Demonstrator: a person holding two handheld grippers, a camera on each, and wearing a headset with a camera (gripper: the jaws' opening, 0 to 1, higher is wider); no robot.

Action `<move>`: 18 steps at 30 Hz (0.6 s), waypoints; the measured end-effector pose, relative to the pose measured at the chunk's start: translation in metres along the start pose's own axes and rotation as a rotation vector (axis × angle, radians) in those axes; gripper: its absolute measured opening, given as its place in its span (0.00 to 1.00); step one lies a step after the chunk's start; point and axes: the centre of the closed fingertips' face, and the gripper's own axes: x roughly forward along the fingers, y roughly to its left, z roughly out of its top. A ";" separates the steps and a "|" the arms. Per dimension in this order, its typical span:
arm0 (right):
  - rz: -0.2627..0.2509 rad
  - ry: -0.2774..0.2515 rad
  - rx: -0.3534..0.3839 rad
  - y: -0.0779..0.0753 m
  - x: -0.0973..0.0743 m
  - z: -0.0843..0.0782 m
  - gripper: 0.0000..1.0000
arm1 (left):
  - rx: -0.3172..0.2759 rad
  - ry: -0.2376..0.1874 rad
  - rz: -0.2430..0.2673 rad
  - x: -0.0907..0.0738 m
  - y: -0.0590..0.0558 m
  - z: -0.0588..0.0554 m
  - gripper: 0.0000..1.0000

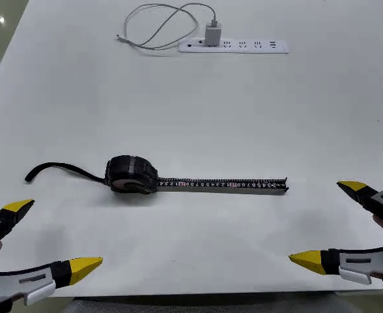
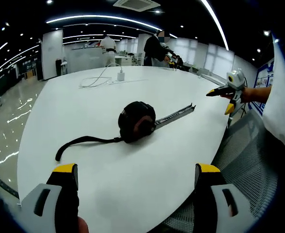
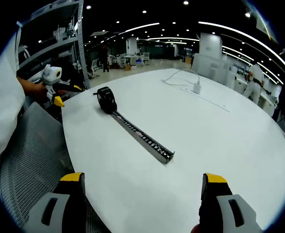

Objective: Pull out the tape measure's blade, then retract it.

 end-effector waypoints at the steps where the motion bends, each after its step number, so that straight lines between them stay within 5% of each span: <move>1: -0.003 -0.001 0.001 0.000 0.000 -0.001 0.99 | -0.001 -0.001 0.000 0.000 0.000 0.000 0.98; 8: -0.012 -0.003 0.008 0.001 -0.003 -0.008 0.99 | -0.023 0.012 -0.007 -0.002 -0.007 -0.010 0.99; 18: -0.009 -0.016 0.028 0.004 0.000 -0.012 0.99 | -0.038 -0.004 0.013 -0.005 -0.006 -0.006 0.99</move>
